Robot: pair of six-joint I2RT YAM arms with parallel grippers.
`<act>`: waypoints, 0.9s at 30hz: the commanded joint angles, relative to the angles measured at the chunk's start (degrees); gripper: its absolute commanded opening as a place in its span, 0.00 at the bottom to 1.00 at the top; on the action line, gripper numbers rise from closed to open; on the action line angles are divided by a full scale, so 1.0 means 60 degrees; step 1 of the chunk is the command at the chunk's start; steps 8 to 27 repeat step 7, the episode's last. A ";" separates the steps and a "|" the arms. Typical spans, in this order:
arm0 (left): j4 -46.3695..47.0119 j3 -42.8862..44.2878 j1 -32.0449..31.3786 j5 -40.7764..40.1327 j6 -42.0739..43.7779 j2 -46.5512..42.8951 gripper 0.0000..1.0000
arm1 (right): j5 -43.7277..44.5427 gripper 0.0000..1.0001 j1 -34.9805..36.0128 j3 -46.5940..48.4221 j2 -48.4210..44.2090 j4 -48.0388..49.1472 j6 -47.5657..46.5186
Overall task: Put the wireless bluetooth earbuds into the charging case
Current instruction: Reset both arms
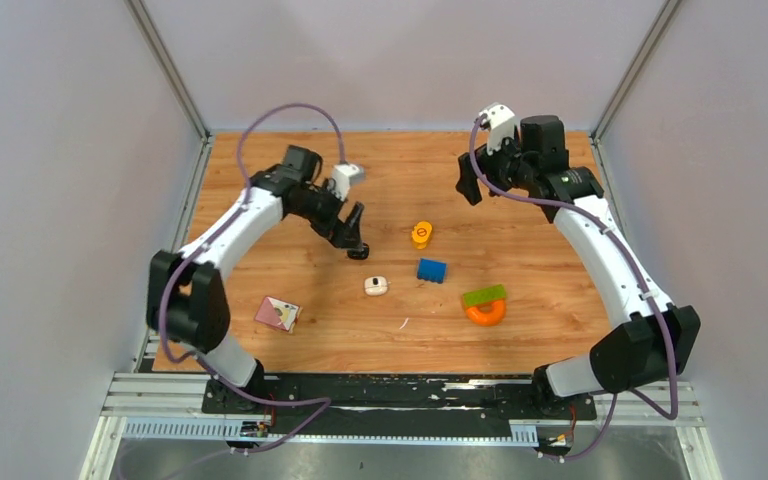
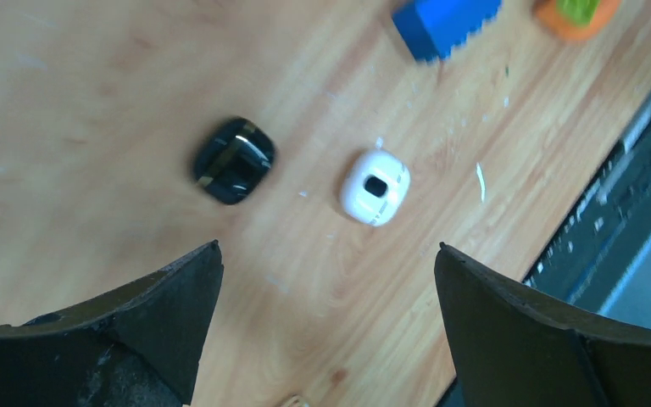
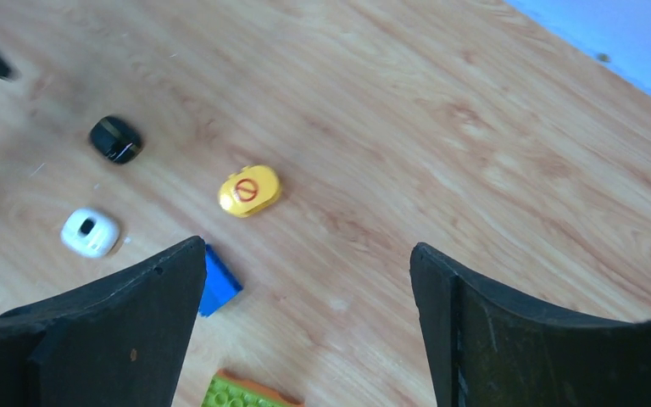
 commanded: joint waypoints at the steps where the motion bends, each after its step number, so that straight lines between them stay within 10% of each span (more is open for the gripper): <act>1: 0.2204 0.0394 0.0638 -0.0827 -0.0965 -0.2262 1.00 | 0.2330 0.91 -0.0054 0.0467 -0.0073 0.1368 0.1144; 6: 0.4080 -0.0834 0.0722 -0.3890 -0.2889 -0.3132 1.00 | 0.2785 0.91 -0.0054 0.0888 0.0131 0.1704 0.1306; 27: 0.3819 -0.0838 0.0764 -0.3780 -0.2837 -0.3060 1.00 | 0.2715 0.91 -0.0054 0.0873 0.0169 0.1748 0.1351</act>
